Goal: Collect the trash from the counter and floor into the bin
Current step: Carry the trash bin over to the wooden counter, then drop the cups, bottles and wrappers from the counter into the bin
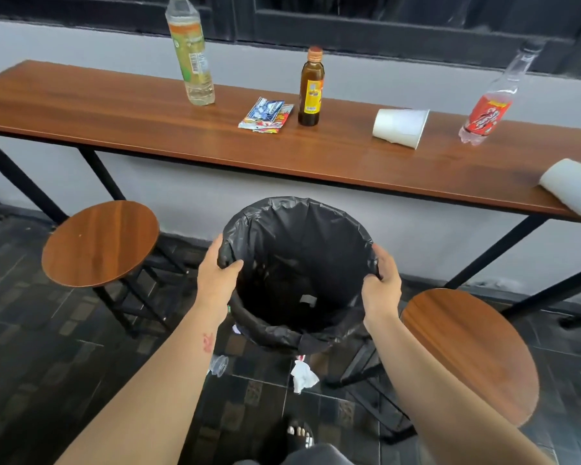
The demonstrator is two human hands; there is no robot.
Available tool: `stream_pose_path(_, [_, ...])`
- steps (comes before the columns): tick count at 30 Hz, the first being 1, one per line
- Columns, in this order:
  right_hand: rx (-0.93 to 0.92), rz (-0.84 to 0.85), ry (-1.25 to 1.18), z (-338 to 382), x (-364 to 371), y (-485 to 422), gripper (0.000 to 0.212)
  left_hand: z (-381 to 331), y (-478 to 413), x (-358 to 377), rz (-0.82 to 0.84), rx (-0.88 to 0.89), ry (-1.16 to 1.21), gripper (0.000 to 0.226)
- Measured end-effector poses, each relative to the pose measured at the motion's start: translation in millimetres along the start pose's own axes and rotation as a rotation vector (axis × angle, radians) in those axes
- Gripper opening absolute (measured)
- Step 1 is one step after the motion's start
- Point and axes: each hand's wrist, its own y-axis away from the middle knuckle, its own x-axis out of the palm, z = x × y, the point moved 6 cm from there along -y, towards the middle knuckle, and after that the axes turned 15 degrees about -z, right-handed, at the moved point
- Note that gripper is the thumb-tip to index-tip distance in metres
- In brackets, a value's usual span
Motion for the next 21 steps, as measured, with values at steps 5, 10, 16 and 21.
stream_pose_path(5, [0.049,-0.061,0.025,-1,-25,-19,0.068,-10,16,38,0.132,0.048,-0.042,0.074])
stream_pose_path(10, [0.062,-0.125,0.076,-8,-44,-34,0.071,-16,22,64,0.218,0.085,-0.121,0.07])
stream_pose_path(16, [0.034,-0.18,0.101,-9,-61,-49,0.073,-17,25,95,0.226,0.019,-0.115,0.074])
stream_pose_path(21, [0.008,-0.192,0.164,-2,-77,-71,0.069,-22,39,125,0.226,-0.048,-0.122,0.076])
